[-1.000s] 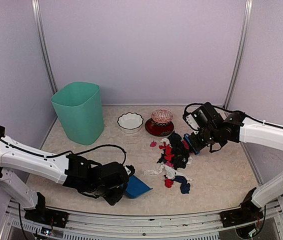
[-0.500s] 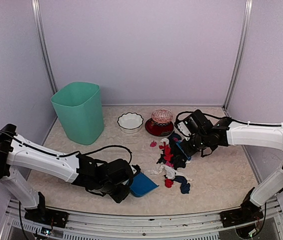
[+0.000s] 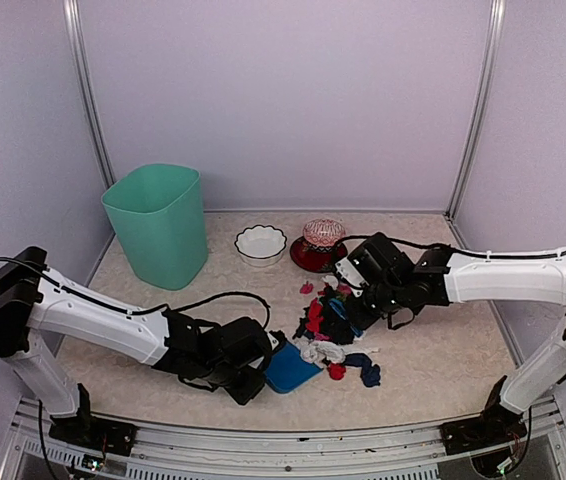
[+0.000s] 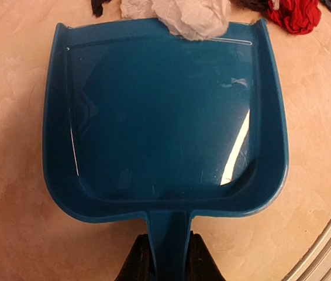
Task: Sweep away the paper scraps from the table
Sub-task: Sweep the paper scraps into the dustpan.
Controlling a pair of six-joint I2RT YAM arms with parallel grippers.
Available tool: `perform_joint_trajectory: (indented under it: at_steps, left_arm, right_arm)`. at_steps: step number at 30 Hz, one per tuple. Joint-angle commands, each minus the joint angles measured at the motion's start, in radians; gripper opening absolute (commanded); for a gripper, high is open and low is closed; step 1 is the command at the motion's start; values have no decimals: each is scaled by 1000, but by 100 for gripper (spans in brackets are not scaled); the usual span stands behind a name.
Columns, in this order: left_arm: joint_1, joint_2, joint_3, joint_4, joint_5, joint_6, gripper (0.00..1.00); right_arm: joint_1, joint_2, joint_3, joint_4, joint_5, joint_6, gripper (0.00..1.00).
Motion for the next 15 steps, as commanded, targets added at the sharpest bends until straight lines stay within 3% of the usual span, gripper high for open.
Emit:
perform_joint_trajectory:
  at_steps: [1, 15]
  left_arm:
    - [16, 36, -10, 1, 45, 8, 0]
    - [54, 77, -31, 94, 40, -47, 0]
  right_arm:
    - [45, 30, 20, -21, -71, 29, 0]
    - [126, 46, 39, -29, -131, 1, 0]
